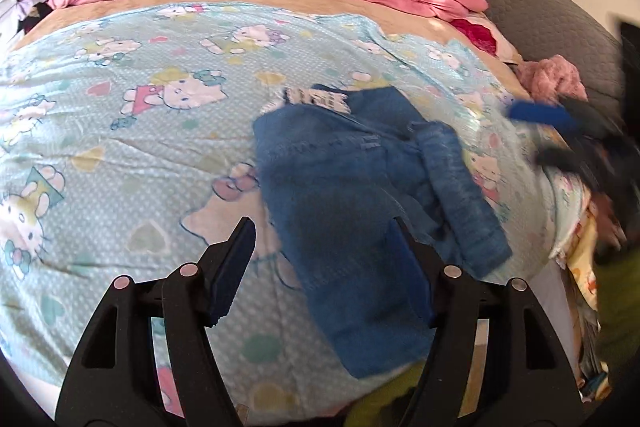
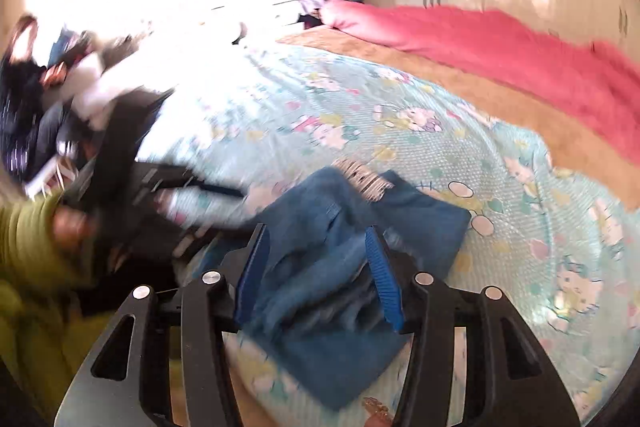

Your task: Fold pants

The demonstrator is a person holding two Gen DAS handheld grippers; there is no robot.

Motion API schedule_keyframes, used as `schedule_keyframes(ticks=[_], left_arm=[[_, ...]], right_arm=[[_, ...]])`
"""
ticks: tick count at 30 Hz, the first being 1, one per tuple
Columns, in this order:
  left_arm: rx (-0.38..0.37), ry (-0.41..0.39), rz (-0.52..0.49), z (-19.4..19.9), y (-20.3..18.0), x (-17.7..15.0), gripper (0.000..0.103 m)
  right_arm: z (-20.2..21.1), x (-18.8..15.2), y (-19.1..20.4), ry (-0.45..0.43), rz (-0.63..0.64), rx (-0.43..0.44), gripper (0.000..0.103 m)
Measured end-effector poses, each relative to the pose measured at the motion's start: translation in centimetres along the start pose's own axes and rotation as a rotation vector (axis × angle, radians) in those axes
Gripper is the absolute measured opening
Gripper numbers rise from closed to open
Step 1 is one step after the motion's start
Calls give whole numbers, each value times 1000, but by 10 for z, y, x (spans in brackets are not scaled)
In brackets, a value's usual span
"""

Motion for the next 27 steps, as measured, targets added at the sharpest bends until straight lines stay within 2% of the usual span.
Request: schedule_keyframes(ticks=[5, 9, 10, 11, 12, 14, 17, 22, 27], left_arm=[[-10, 21, -32, -2, -14, -6, 60], [-20, 36, -46, -6, -21, -9, 61], [-22, 39, -46, -7, -21, -10, 61], [-26, 43, -46, -8, -21, -11, 61], [-28, 46, -45, -8, -22, -12, 61], [-33, 56, -41, -11, -22, -14, 61], [-37, 63, -34, -14, -21, -16, 62], [-36, 82, -33, -21, -22, -21, 64], [-34, 101, -44, -27, -26, -26, 66]], right_arm=[[-62, 24, -31, 125, -78, -62, 49], [-101, 16, -40, 234, -66, -117, 48], [-106, 12, -42, 252, -60, -128, 39], [-113, 4, -42, 284, -47, -136, 24], [-113, 0, -41, 293, -44, -136, 16], [-110, 1, -38, 262, -39, -148, 9], [-103, 14, -35, 189, -14, -204, 8], [-128, 9, -43, 208, 72, -303, 8], [-139, 8, -60, 197, -21, -287, 12]])
Point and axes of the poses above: each gripper's, at about its wrist camera, not at the fingertips, and z roughly against the way its jaws point, y to its left, x to its top, the point moved 8 cm from there along -z, roughly the way its jaws point, and after that the axes turned 15 degrees about -z, right-handed, at the moved point
